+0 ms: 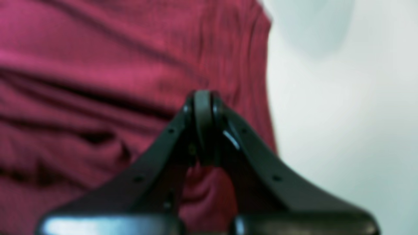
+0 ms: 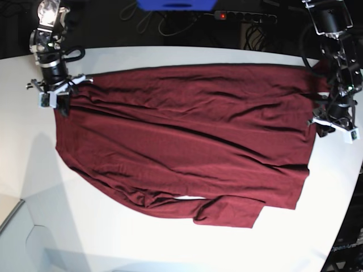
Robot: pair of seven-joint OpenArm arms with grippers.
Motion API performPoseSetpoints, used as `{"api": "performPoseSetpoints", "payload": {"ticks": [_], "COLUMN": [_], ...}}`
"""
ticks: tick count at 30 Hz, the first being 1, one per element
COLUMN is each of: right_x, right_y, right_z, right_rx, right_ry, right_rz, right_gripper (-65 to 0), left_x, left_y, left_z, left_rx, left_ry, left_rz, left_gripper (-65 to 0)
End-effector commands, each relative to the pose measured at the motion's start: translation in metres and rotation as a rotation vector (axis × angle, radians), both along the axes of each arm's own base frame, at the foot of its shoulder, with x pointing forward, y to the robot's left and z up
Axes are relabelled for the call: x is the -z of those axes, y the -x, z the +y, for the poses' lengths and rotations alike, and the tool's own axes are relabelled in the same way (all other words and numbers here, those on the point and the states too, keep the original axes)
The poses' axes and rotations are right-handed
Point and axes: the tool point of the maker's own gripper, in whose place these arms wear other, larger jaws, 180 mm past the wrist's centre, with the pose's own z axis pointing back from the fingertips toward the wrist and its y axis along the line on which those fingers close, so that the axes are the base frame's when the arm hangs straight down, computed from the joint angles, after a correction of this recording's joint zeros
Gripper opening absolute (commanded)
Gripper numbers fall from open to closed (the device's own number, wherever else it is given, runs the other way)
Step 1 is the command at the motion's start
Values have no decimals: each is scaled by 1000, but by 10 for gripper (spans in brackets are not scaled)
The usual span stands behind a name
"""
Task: Layout the t-shirt on the table in an organized manner, then fold the t-shirt properly
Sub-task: 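Pull the shirt edge with the left gripper away from the right gripper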
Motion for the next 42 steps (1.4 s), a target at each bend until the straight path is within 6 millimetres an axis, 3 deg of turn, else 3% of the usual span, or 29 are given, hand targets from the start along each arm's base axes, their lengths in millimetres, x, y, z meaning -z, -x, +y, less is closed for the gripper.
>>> {"api": "performPoseSetpoints", "payload": {"ticks": [1, 6, 11, 15, 18, 25, 35, 42], "right_x": [-15, -22, -20, -16, -15, -10, -7, -7], "right_y": [-5, -6, -4, -1, 1, 6, 7, 8], "right_z": [2, 13, 15, 16, 15, 17, 23, 22], "right_rx": [-2, -2, 5, 4, 7, 7, 16, 18], "right_ry": [-1, -20, -31, -33, -32, -39, -61, -58], "right_rz": [-56, -77, -74, -62, -58, -41, -41, -40], "right_gripper": [-650, -650, -650, -650, -650, -650, -650, -650], "left_x": [-20, -4, -4, -17, -26, -21, 9, 11], "left_y": [-11, 6, 28, 58, 79, 125, 143, 132], "left_z": [5, -1, -31, -18, 5, 39, 48, 58], "left_rx": [3, 34, 243, 234, 168, 109, 64, 54], "left_ry": [-23, 1, -21, -71, -102, -118, -50, -92], "left_rz": [-60, 44, 78, 102, 109, 164, 223, 241], "left_gripper": [-463, -463, -464, -464, -464, -463, -463, -463]}}
